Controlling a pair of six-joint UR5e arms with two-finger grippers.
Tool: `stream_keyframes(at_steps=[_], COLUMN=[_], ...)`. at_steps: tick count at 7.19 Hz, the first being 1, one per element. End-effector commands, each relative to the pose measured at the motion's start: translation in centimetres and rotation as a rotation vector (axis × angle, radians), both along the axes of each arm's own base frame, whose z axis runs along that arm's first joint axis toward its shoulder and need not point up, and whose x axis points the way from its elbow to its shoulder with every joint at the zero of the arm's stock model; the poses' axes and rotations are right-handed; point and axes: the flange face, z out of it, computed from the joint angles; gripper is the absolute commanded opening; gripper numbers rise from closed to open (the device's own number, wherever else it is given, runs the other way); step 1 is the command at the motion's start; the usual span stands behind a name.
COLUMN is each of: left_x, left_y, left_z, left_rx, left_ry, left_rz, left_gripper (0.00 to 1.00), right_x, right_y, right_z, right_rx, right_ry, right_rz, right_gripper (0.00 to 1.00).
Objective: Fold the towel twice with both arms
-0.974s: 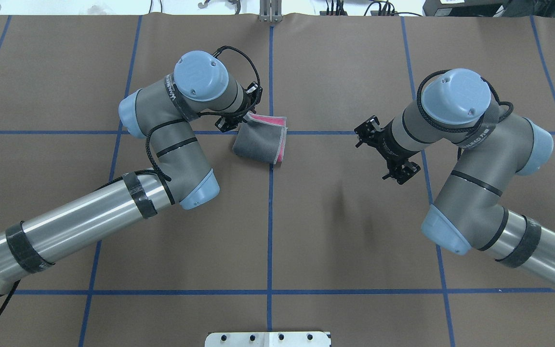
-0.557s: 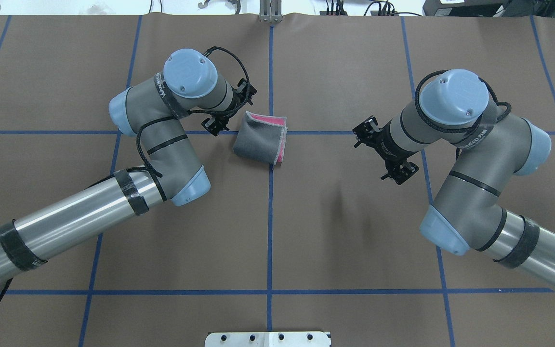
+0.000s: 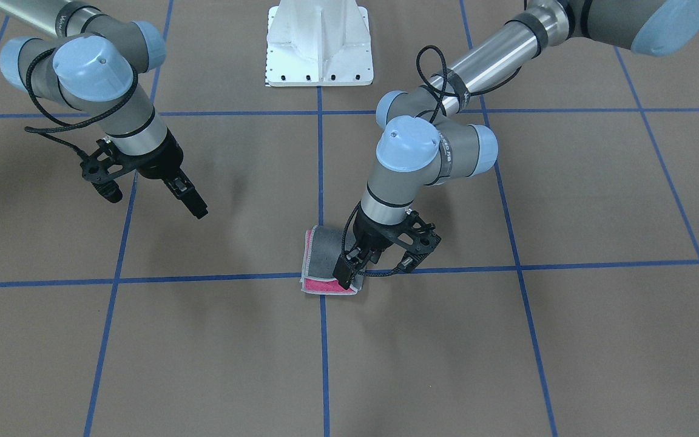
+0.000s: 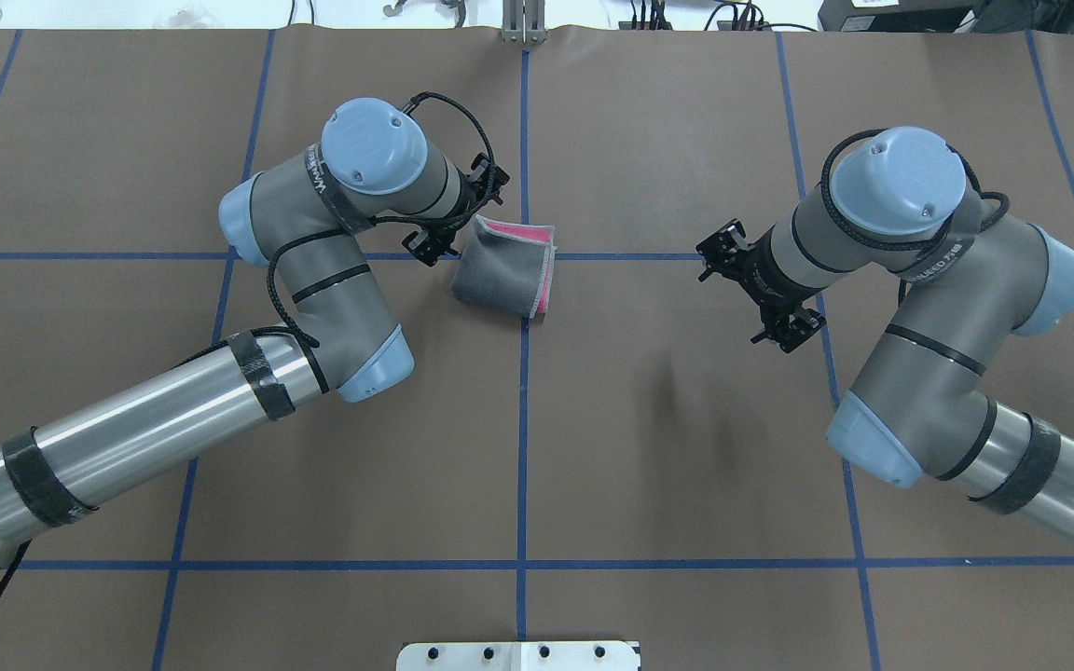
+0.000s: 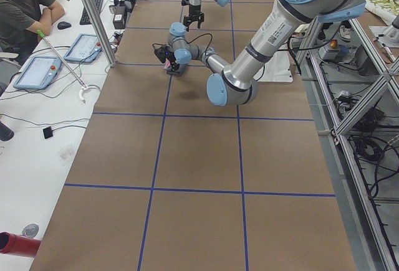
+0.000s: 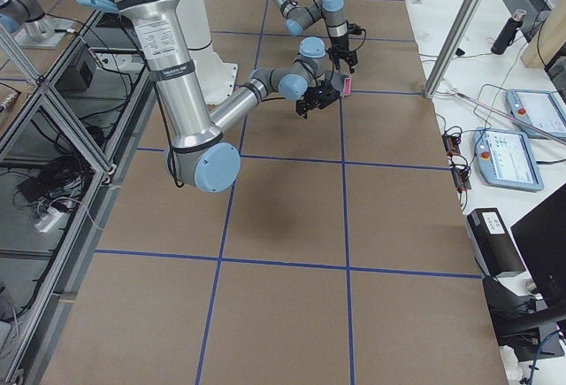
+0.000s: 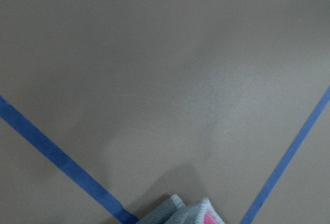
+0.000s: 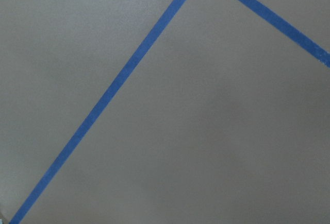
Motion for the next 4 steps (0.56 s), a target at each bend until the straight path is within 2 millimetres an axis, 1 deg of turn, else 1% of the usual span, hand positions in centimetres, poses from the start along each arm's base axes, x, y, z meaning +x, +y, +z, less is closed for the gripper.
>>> stream_keyframes(at_steps=[1,2,3,4], left_x=[1.3,3.4,4.2,4.1], left_y=[1.2,3.4,4.3,4.3], left_z=[-1.9,-1.4,-0.8,0.2], left_rx=[-0.014,-0.032,-0.031,-0.030], left_ry=[0.037,0.037,0.028,0.016], left_rz=[0.001,0.031,0.046,0.051], left_gripper=[0.92,0.93,0.93,0.93], right_x=[0.7,0.7,0.7,0.7], right_y=[-0.4,-0.4,-0.4,-0.4], right_z=[1.0,1.0,1.0,1.0], right_rx=[0.013,0.013,0.012,0.012], right_ry=[0.013,0.013,0.014,0.014], right_rz=[-0.014,-0.014,-0.014,-0.014], right_gripper=[1.00,1.00,1.00,1.00])
